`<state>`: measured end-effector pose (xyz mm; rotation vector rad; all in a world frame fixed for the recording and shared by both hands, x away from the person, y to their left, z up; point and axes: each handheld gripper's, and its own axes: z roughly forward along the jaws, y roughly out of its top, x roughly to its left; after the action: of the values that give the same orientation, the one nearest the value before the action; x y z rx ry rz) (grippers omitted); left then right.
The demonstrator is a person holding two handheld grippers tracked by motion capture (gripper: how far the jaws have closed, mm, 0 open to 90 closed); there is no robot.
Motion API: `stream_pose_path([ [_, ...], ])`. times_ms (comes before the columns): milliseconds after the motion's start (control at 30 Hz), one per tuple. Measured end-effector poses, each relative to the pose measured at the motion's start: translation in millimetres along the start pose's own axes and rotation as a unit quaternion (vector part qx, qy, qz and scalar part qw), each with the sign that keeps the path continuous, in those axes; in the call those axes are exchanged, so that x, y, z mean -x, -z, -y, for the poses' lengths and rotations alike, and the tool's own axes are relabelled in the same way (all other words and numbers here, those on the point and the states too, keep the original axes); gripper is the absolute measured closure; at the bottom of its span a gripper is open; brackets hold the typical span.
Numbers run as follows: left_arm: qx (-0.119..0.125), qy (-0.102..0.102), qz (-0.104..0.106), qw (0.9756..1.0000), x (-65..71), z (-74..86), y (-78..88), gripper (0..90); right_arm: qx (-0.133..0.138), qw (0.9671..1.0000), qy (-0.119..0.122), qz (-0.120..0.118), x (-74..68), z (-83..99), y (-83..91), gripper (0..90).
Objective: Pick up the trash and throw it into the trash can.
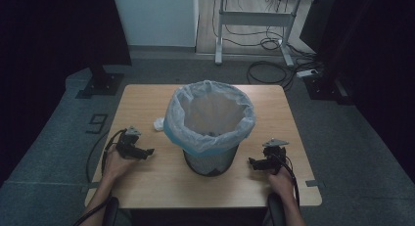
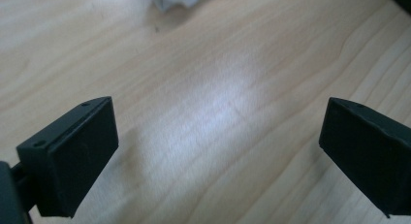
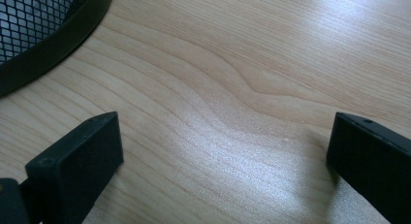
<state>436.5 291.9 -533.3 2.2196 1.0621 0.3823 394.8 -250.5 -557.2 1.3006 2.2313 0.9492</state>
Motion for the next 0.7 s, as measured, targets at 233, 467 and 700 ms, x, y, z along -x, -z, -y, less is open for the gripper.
stream_pose_path([
  [233,0.011,-0.002,0.009,0.9999,-3.4,-24.3,2.1,0.7,0.000,1.0000,0.000,0.001,0.0,0.0,0.0,0.0],
  [467,0.011,-0.005,0.015,0.9998,-6.4,-46.2,-5.6,1.4,0.000,1.0000,0.003,-0.002,-0.5,0.0,0.0,0.0],
  [700,0.010,-0.015,0.017,0.9997,-8.4,-70.4,-17.7,2.8,0.000,1.0000,0.003,-0.001,-0.6,0.0,-0.1,0.0],
])
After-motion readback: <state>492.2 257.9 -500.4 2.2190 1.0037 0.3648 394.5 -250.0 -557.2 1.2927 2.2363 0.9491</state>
